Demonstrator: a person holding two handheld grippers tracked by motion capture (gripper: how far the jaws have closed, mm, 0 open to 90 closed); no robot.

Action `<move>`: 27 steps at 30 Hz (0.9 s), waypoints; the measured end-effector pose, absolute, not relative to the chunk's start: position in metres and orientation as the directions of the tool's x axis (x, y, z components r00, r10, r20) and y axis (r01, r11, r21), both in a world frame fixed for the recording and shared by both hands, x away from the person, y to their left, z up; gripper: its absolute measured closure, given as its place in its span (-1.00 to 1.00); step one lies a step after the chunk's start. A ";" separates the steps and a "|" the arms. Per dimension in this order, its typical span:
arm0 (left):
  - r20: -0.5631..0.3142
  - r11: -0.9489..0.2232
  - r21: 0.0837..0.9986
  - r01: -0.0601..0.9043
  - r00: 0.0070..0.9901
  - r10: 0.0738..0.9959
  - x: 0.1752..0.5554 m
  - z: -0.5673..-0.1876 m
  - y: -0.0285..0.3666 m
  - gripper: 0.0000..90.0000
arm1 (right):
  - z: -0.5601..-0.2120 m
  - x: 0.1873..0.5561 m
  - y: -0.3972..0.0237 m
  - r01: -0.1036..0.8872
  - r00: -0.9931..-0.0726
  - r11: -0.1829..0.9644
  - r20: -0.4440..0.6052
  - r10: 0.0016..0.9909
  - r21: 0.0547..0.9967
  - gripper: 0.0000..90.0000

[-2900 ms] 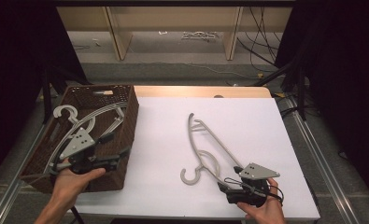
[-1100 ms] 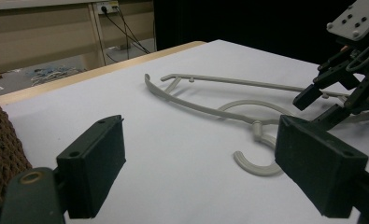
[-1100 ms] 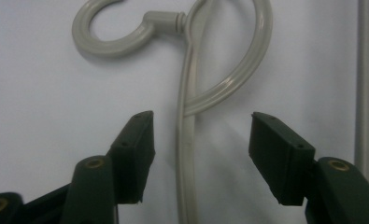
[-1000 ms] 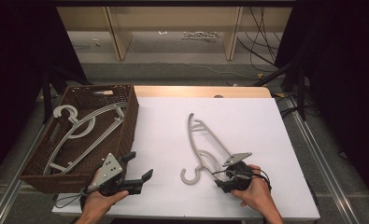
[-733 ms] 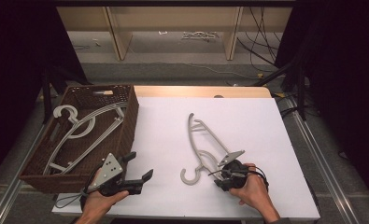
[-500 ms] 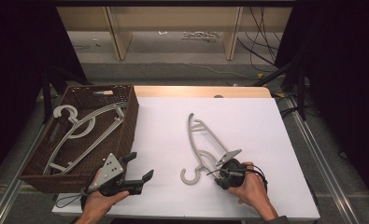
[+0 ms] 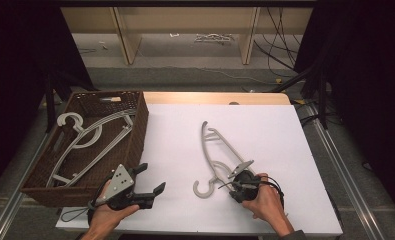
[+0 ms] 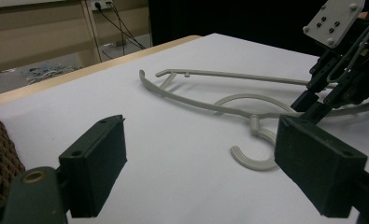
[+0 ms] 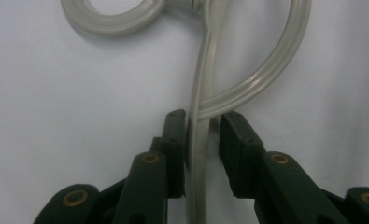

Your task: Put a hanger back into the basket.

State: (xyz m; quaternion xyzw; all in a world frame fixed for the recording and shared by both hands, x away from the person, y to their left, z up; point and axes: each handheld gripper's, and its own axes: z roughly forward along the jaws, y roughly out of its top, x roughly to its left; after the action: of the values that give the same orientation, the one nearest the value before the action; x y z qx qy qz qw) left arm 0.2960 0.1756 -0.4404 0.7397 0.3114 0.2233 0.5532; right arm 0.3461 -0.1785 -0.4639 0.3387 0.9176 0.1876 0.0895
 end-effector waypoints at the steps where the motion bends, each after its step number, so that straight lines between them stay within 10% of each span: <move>1: -0.015 -0.193 0.957 0.214 0.707 0.707 0.296 -0.441 0.175 -0.63 | -0.464 0.346 -0.178 0.593 -0.752 0.696 -0.030 0.658 0.404 0.62; 27: 0.031 -0.238 0.953 0.189 0.719 0.695 0.294 -0.441 0.173 -0.59 | -0.458 0.345 -0.175 0.533 -0.799 0.741 -0.046 0.600 0.408 0.82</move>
State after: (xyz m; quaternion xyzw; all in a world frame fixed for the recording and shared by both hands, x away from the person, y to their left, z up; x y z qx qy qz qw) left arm 0.2941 0.1730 -0.4414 0.7516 0.2940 0.2330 0.5425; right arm 0.3453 -0.1755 -0.4581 0.3049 0.9289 0.1910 0.0877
